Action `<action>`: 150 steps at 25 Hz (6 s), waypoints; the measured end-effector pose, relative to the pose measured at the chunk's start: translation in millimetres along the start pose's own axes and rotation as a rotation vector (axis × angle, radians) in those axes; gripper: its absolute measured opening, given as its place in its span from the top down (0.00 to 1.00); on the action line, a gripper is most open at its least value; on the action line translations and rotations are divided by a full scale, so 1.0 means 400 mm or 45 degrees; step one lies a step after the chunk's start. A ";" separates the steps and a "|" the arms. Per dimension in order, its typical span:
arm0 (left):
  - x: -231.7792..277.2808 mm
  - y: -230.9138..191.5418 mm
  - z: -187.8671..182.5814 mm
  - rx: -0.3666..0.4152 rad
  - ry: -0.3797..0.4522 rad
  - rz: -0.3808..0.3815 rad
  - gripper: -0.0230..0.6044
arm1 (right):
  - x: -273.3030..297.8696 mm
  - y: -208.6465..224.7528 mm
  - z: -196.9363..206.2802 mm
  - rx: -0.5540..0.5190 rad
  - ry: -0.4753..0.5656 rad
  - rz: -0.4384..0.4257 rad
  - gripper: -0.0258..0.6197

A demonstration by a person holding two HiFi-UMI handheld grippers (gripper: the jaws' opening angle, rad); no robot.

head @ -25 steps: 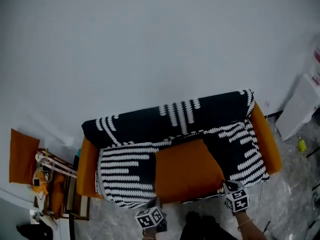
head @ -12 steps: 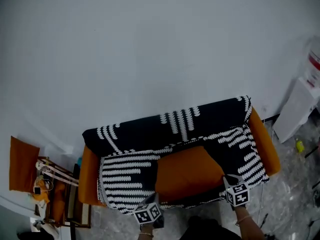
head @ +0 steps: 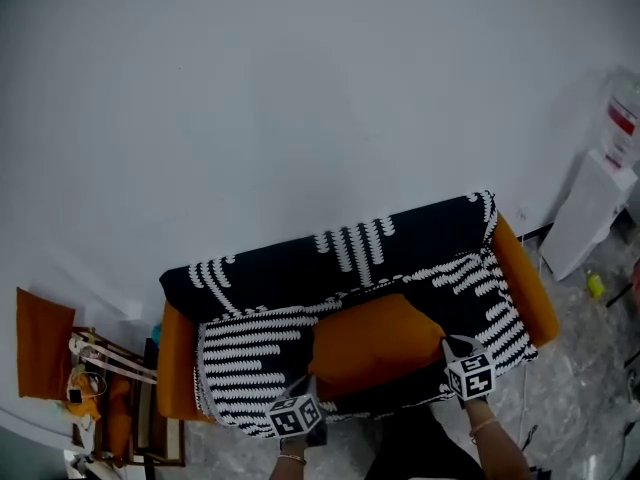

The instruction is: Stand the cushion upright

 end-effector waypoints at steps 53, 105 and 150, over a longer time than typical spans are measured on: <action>0.345 -0.029 -0.541 -0.026 0.147 -0.210 0.89 | 0.393 0.210 -0.525 -0.215 0.201 -0.169 0.90; 0.751 -0.171 -0.889 -0.162 0.132 -0.094 0.74 | 0.846 0.366 -0.840 -0.123 0.230 -0.166 0.78; 0.983 -0.236 -1.031 -0.318 0.120 -0.084 0.79 | 1.104 0.427 -0.951 -0.035 0.191 -0.111 0.81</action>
Point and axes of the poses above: the fingertips, and each gripper's own axes: x forward along the fingers, y to its right, z out of its underside, the point moved 5 cm from there along -x, backward along the fingers, and after that the axes turned 11 degrees about -z, right-handed, at the moved point
